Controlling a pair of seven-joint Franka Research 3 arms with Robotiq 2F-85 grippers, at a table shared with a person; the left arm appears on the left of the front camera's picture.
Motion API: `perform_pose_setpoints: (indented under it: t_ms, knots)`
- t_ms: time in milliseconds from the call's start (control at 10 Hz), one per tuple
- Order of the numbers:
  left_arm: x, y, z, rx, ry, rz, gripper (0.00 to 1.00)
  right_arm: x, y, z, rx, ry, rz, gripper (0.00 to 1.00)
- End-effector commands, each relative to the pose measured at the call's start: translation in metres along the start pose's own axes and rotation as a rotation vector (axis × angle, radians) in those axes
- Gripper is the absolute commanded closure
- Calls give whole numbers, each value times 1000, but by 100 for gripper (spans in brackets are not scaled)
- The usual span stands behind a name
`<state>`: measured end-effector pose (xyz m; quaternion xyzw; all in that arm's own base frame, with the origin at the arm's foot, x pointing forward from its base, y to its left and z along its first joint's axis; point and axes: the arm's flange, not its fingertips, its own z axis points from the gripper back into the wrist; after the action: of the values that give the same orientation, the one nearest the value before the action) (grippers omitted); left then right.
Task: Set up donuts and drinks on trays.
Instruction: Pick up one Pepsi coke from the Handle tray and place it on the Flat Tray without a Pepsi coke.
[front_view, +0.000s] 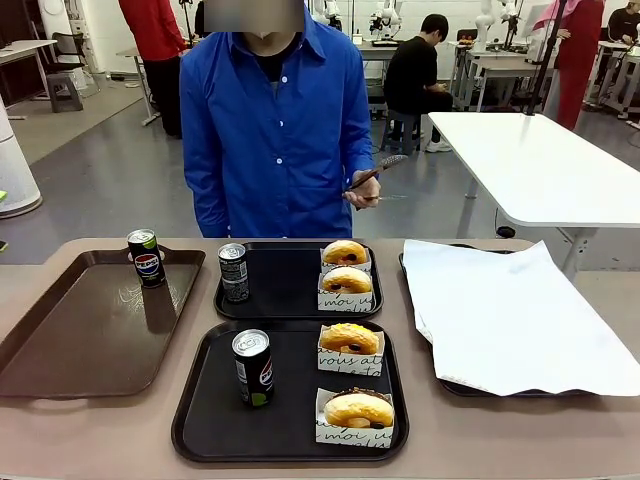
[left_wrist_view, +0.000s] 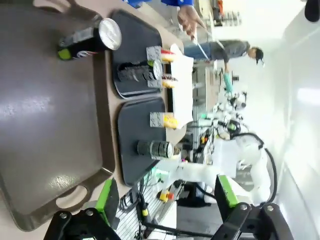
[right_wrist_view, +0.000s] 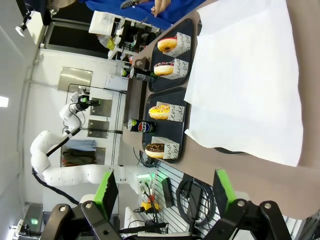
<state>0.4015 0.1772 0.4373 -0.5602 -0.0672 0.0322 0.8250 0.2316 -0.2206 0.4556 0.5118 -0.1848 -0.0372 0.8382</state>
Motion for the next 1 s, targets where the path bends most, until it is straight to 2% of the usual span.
perform_pose_setpoints:
  t_ms: [0,100,200,300,900]
  knots:
    - [9,24,-7,4,-42,21,0,1,0,0,19,-12,15,0]
    - [15,39,-2,-16,-46,56,0,1,0,0,19,-12,15,0]
    - [20,43,0,28,-89,89,0,1,0,0,19,-12,15,0]
    - [5,31,0,6,-31,58,0,1,0,0,19,-12,15,0]
    - [5,31,0,6,-31,58,0,1,0,0,19,-12,15,0]
